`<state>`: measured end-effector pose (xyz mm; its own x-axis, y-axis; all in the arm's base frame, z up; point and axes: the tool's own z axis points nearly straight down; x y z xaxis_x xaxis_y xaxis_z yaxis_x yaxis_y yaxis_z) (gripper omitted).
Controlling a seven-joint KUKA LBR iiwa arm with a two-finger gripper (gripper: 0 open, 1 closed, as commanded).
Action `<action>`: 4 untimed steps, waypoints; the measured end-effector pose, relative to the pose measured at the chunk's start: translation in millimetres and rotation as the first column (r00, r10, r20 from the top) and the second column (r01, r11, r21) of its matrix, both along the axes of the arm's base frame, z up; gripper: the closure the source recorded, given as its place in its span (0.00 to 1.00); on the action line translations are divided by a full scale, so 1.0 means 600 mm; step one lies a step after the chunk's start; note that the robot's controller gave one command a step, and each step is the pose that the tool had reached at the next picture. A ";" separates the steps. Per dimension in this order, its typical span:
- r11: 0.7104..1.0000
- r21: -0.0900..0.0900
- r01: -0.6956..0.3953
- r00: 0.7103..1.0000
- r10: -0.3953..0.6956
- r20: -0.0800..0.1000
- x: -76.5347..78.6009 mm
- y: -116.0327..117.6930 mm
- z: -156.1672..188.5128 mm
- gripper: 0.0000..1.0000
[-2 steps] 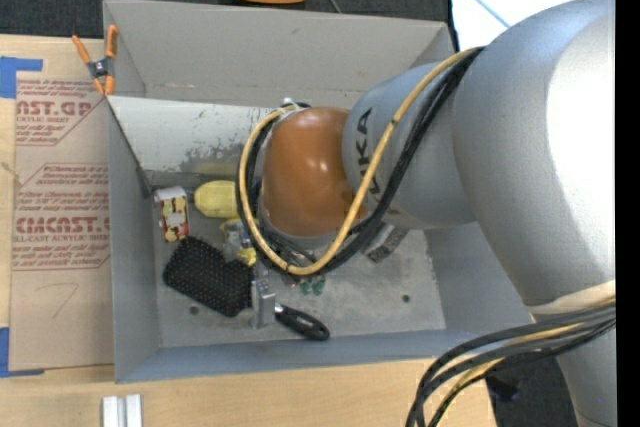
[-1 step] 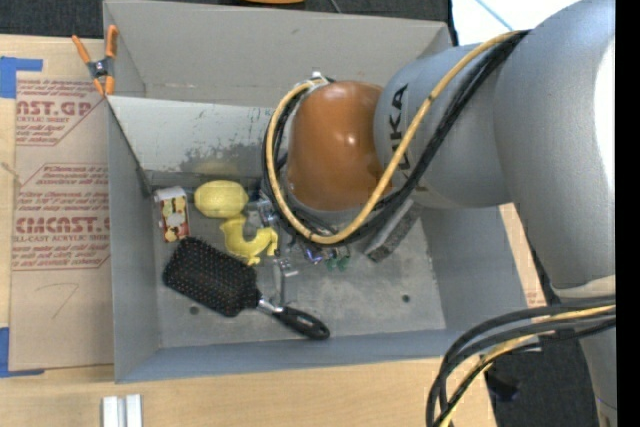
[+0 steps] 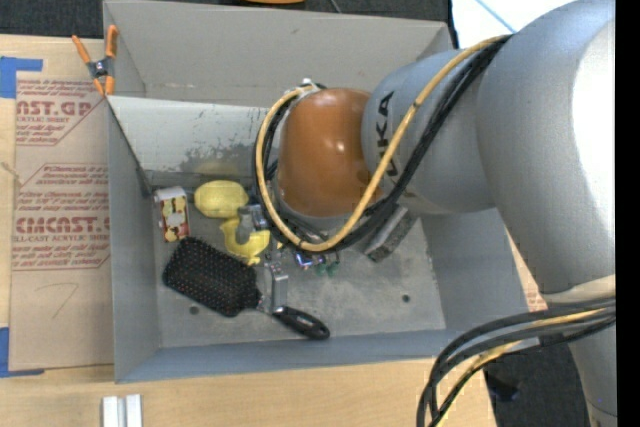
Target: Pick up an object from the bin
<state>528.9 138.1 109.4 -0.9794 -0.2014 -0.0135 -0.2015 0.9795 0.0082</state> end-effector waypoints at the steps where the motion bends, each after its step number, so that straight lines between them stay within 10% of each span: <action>1: 0.997 -0.001 -0.073 0.997 0.073 0.004 0.016 -0.004 0.152 0.00; 2: 1.000 0.001 0.015 1.000 -0.015 -0.005 -0.016 0.000 0.007 0.00; 4: 0.999 0.004 -0.039 0.999 0.039 0.013 0.001 0.024 -0.016 0.00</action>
Offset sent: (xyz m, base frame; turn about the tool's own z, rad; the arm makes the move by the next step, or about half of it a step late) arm -0.0199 0.0003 -0.0351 0.0529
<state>529.6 152.8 99.6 -0.9705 -0.2397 -0.0270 -0.2400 0.9707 0.0096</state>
